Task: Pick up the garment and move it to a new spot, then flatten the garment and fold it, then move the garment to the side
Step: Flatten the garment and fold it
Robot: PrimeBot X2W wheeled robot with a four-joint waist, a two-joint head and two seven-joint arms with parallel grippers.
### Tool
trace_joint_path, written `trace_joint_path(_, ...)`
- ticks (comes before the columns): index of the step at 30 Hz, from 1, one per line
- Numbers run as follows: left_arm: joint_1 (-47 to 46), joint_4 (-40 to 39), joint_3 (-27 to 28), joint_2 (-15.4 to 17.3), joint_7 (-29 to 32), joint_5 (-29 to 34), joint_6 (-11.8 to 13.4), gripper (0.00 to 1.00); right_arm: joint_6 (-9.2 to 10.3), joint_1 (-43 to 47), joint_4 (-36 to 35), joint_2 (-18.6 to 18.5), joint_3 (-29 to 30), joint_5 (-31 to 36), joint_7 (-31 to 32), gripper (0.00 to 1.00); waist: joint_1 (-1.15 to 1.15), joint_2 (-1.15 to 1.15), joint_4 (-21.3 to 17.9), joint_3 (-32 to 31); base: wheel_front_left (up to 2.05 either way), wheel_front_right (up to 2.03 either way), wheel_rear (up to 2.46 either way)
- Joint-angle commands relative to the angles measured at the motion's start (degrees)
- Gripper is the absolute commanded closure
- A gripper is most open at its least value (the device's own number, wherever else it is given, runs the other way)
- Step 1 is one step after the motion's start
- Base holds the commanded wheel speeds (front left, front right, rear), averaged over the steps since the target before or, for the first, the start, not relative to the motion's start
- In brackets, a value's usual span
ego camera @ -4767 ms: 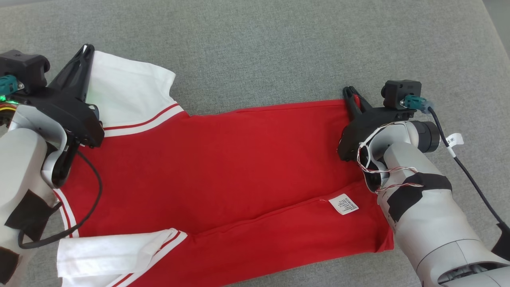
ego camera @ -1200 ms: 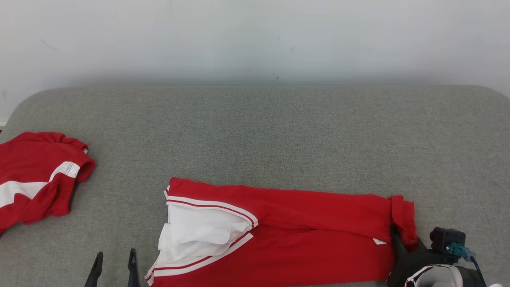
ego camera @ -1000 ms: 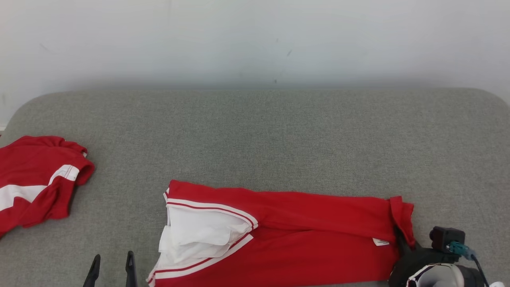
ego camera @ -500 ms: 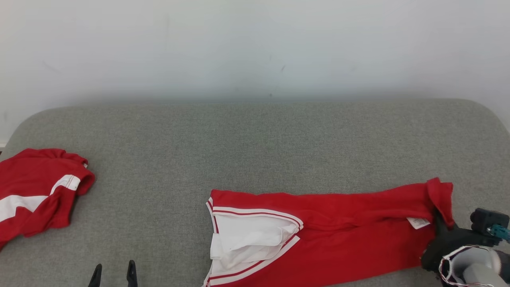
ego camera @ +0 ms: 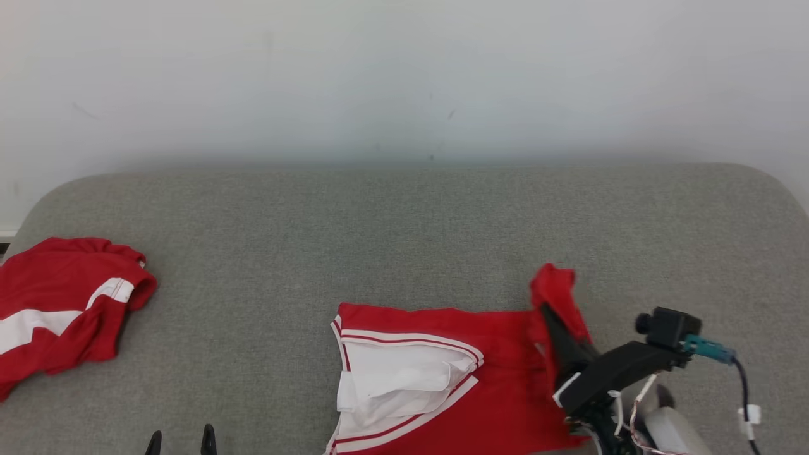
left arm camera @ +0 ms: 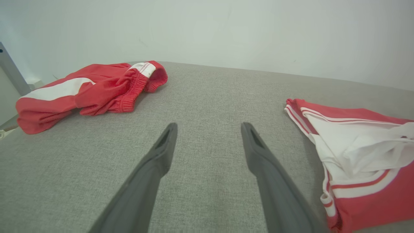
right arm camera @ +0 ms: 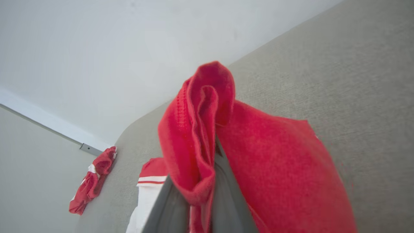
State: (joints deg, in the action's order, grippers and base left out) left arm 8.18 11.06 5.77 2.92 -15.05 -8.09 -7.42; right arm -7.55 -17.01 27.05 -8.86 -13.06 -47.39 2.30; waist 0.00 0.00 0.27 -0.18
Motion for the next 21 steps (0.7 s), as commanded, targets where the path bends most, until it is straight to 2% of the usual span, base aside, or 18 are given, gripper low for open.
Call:
trace_joint_path(1, -0.34, 0.34, -0.32, -0.05, -0.15, 0.13, -0.07, 0.00, 0.09, 1.17, -2.68, 1.67, -0.64, -1.66, 1.79, 1.00, 0.00, 0.00, 0.64, 0.03, 0.00, 0.00, 0.00)
trace_joint_path(5, -1.10, 0.69, -1.04, -0.05, -0.15, -0.03, -0.08, 0.00, 0.09, 1.36, -5.86, 4.27, -1.69, -3.14, 4.22, 1.00, 0.00, 0.00, 1.71, 0.18, 0.00, 0.00, 0.00)
trace_joint_path(10, -1.53, 1.09, -2.29, -0.06, -0.15, -0.42, -0.07, 0.00, 0.09, -0.44, -5.99, 5.66, -3.76, -1.96, 4.16, 1.00, 0.00, 0.00, 3.10, 0.71, 0.00, 0.00, 0.00)
trace_joint_path(13, -2.47, 1.73, -3.13, -0.04, -0.15, -0.80, -0.07, 0.00, 0.09, -1.72, -4.44, 5.93, -5.99, -0.79, 3.24, 1.00, 0.00, 0.00, 4.42, 1.33, 0.00, 0.00, 0.00)
trace_joint_path(21, -4.63, 2.59, -5.26, -0.05, -0.15, -1.45, -0.06, 0.00, 0.09, -6.79, 3.05, 5.96, -15.68, -6.03, -2.73, 1.00, 0.00, 0.00, 8.54, 2.66, 0.00, 0.00, 0.00)
